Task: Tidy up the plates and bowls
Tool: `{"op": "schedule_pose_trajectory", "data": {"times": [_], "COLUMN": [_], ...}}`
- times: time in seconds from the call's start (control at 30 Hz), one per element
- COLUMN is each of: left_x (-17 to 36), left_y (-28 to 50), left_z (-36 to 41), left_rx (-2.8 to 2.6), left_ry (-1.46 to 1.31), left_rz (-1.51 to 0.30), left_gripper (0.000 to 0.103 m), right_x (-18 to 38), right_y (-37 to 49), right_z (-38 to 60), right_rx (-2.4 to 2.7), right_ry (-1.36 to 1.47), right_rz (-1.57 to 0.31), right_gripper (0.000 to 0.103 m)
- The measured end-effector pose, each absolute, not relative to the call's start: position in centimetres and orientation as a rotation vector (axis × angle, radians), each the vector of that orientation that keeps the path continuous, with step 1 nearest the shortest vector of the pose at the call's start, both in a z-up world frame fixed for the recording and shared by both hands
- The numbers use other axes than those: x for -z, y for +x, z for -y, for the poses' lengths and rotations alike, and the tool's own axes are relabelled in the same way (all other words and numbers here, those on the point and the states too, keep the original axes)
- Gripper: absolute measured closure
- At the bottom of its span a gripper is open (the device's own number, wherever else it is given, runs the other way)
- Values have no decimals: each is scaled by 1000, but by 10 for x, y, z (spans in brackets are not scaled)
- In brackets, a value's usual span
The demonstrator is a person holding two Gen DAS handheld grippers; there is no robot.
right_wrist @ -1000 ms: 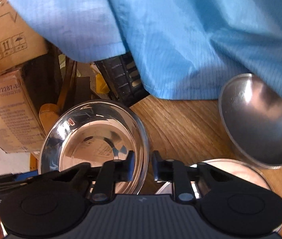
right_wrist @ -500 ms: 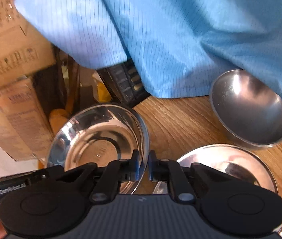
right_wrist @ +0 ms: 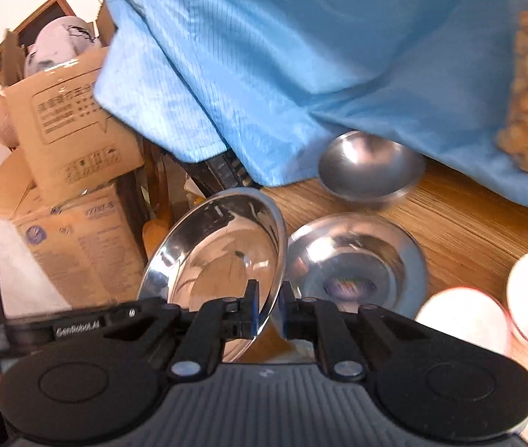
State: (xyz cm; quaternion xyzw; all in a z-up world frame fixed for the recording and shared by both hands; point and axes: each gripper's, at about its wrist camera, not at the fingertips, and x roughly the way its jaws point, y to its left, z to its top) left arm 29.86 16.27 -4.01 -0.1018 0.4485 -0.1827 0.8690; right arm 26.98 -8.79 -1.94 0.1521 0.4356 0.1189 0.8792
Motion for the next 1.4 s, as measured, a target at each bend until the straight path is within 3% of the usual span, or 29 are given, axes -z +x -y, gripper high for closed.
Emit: {"op": "schedule_pose_trajectory", "data": {"times": [0.6,1.4], "left_x": [50,66], "left_y": [228,241], "left_z": [-100,-69], "left_rx": [446,388], "left_ry": [1,79], "left_rz": [-1154,-1238], "left_gripper": [88,86], "right_x": [39,53], "right_y": [180,184], "right_z": [120,118], "right_rx": [-205,-103], "right_ry": [296,264], "right_rz": [-1115,-1184], "right_gripper": [86,86]}}
